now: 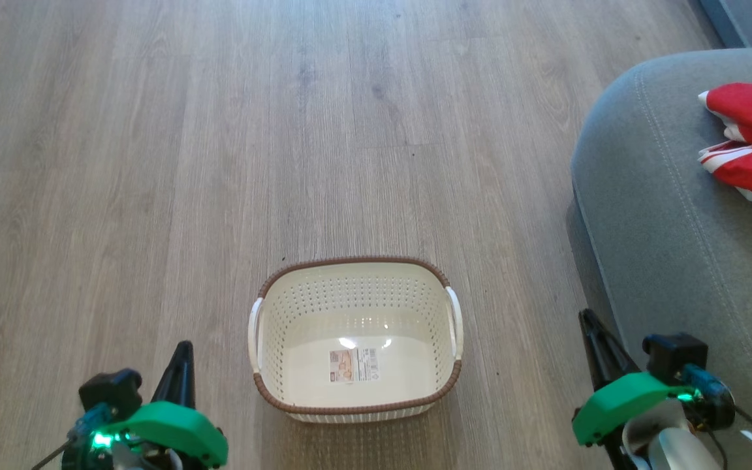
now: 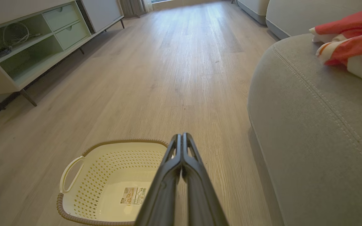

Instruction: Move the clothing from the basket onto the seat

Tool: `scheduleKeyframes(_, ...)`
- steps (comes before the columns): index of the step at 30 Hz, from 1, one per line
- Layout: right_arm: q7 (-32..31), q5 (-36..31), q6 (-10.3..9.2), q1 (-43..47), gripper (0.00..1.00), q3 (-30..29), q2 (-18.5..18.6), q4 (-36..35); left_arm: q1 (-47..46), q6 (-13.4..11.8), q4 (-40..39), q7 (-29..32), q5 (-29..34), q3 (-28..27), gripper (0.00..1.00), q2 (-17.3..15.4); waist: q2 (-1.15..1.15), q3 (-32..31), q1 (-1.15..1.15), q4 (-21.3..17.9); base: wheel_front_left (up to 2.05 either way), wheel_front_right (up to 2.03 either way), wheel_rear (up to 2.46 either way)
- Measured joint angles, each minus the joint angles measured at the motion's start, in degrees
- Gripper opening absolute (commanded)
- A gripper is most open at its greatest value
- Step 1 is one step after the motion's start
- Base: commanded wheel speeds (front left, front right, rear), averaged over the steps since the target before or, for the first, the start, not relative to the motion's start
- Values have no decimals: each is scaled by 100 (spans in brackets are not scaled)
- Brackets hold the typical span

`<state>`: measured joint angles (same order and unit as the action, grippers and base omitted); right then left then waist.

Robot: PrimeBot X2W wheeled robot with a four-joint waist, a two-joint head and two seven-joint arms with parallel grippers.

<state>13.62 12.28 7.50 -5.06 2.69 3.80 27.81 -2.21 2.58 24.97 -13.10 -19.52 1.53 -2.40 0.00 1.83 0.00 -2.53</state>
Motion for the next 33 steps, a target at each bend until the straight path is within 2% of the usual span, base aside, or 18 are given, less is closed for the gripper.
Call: scheduleKeyframes(33, -527, 2152, 0, -14, 0, -255, -13, -326, -5, 129, -245, 499, -1964, -145, 0, 2, 0, -45, 1, 70, 0, 0, 0)
